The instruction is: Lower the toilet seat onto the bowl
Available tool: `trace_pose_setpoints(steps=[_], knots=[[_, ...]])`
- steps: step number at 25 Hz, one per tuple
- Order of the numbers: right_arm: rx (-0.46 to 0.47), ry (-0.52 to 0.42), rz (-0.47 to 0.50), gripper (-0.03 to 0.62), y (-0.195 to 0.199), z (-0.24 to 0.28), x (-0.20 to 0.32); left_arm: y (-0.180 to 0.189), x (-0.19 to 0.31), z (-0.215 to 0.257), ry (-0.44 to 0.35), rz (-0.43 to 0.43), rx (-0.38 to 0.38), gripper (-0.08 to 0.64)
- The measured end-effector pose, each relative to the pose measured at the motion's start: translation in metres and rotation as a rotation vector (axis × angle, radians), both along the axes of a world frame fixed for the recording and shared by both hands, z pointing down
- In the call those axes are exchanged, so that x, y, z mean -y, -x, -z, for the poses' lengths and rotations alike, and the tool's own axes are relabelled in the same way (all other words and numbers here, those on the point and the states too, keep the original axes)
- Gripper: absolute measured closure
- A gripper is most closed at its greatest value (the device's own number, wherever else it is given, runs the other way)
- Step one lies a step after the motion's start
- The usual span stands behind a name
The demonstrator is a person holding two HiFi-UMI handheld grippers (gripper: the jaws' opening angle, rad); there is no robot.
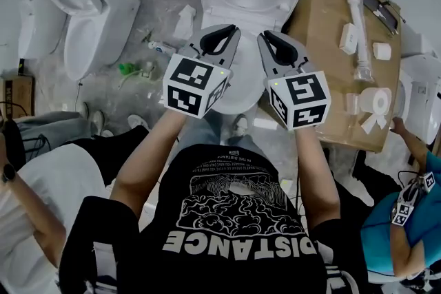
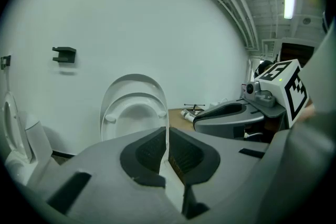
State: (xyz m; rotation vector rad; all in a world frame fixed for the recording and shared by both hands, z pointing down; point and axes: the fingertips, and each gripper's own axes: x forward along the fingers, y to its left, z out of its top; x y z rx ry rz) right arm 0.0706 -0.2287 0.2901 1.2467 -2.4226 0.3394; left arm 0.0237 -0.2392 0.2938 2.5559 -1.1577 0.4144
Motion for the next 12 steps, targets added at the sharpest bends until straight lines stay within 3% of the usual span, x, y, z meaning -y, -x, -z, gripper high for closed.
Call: trace_pose_setpoints(steps=[12], knots=[[-0.093, -0.033, -0.046, 0.569, -0.005, 0.005, 0.091, 0.016, 0.094, -0.005, -0.041, -0.152, 0.057, 0.545]])
